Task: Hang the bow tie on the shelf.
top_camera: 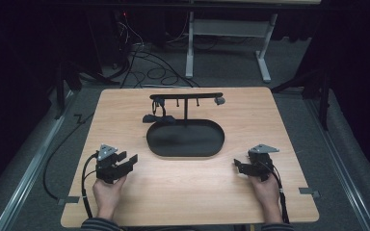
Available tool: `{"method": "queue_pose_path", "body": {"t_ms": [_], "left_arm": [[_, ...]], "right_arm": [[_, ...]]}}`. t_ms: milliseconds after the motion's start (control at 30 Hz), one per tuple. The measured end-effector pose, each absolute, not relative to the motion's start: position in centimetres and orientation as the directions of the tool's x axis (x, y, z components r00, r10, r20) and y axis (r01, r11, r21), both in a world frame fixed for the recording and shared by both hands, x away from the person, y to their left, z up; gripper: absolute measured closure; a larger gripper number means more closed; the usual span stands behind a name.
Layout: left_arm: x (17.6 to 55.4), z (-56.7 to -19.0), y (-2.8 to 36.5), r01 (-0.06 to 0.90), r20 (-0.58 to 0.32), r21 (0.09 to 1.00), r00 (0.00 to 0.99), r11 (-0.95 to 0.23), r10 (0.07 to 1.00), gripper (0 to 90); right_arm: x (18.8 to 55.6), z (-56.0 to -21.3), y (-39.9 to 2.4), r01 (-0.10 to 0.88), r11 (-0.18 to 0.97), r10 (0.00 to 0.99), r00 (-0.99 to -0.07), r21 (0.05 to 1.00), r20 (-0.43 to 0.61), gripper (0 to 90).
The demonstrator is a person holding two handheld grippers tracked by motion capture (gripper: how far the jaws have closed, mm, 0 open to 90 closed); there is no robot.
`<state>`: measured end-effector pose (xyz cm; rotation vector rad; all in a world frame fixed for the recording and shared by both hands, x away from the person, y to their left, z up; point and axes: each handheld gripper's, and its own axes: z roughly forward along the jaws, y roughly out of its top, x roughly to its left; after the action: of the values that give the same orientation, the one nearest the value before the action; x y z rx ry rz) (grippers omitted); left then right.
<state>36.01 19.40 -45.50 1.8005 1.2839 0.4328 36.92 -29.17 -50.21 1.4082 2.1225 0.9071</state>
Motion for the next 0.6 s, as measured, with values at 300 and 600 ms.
{"method": "queue_pose_path", "body": {"t_ms": [300,600], "left_arm": [[35.8,-46.4,19.1,0.606,-0.191,0.787,0.416,-0.115,0.889,49.4],[35.9,-47.3,18.7,0.618,-0.186,0.776,0.413,-0.125,0.892,49.3]], "right_arm": [[36.9,-50.2,-29.2,0.637,0.268,0.922,-0.388,0.722,-0.001,31.2],[36.9,-50.2,-29.2,0.638,0.267,0.922,-0.387,0.722,0.001,31.2]]}}
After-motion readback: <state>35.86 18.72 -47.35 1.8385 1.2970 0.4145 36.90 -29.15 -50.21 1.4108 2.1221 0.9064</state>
